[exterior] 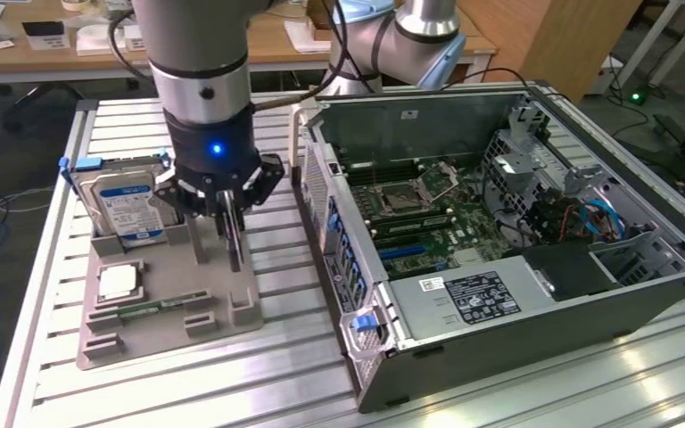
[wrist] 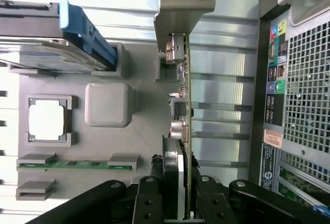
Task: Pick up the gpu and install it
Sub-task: 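Pick up the gpu and move the gpu toward the slot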
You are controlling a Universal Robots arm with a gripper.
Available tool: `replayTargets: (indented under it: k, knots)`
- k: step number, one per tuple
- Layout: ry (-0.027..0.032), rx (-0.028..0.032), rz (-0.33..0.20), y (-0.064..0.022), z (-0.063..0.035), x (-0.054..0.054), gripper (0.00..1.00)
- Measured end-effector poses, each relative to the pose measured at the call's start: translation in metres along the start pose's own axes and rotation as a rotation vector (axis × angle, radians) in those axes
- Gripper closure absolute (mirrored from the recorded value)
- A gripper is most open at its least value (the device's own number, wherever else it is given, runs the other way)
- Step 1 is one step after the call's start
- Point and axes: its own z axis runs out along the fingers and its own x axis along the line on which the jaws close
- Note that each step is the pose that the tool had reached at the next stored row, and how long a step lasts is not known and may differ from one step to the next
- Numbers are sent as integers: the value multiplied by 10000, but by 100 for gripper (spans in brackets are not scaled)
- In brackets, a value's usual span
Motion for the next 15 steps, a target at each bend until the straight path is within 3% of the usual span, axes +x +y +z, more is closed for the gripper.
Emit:
replayTargets:
  k: [3,4,5,7,12,15]
  knots:
    - [7,73,0,6,-104,-2,71]
    - [33,77,0,6,-119,-3,71]
    - [77,72,1,7,-121,-3,71]
    - [242,62,11,7,-121,-2,71]
    - [255,66,18,8,-141,-2,71]
    - [251,59,18,14,-255,-3,71]
